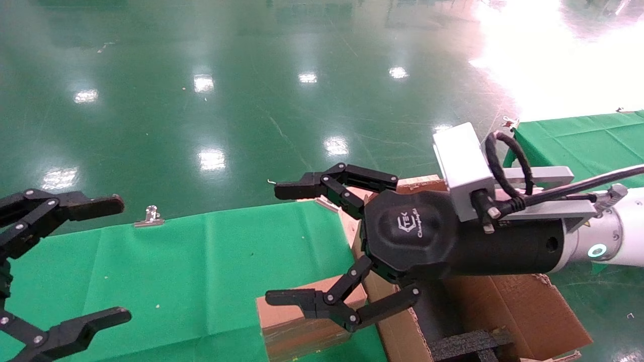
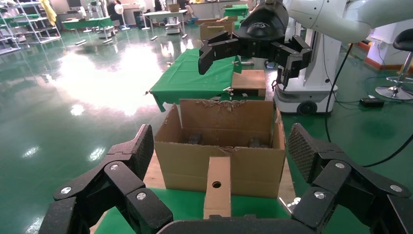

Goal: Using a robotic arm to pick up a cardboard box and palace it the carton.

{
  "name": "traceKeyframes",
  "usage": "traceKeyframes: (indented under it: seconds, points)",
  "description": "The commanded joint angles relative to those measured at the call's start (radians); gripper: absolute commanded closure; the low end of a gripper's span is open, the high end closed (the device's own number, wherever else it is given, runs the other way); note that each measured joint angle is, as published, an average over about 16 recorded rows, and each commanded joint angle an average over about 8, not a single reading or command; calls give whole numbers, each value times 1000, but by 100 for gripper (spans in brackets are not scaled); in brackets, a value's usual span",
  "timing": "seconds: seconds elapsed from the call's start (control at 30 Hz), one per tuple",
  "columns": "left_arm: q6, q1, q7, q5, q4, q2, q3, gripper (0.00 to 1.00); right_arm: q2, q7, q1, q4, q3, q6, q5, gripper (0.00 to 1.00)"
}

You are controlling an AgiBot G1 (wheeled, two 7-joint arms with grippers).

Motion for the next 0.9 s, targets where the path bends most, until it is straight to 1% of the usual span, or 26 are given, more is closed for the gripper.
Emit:
traceKeyframes:
  seconds: [0.03,0.37,0.4,0.63,0.67,0.9]
  points:
    - [0,0,0,0,0,0,0,0,0,0,0,0,0,0,0,0]
    - [0,0,0,0,0,0,0,0,0,0,0,0,0,0,0,0]
    - [0,0,0,0,0,0,0,6,0,0,0,0,0,0,0,0]
    - [0,0,0,0,0,0,0,93,0,0,0,0,0,0,0,0]
    - [0,0,0,0,0,0,0,100,0,0,0,0,0,0,0,0]
    - [0,0,0,0,0,0,0,100,0,0,0,0,0,0,-1,0]
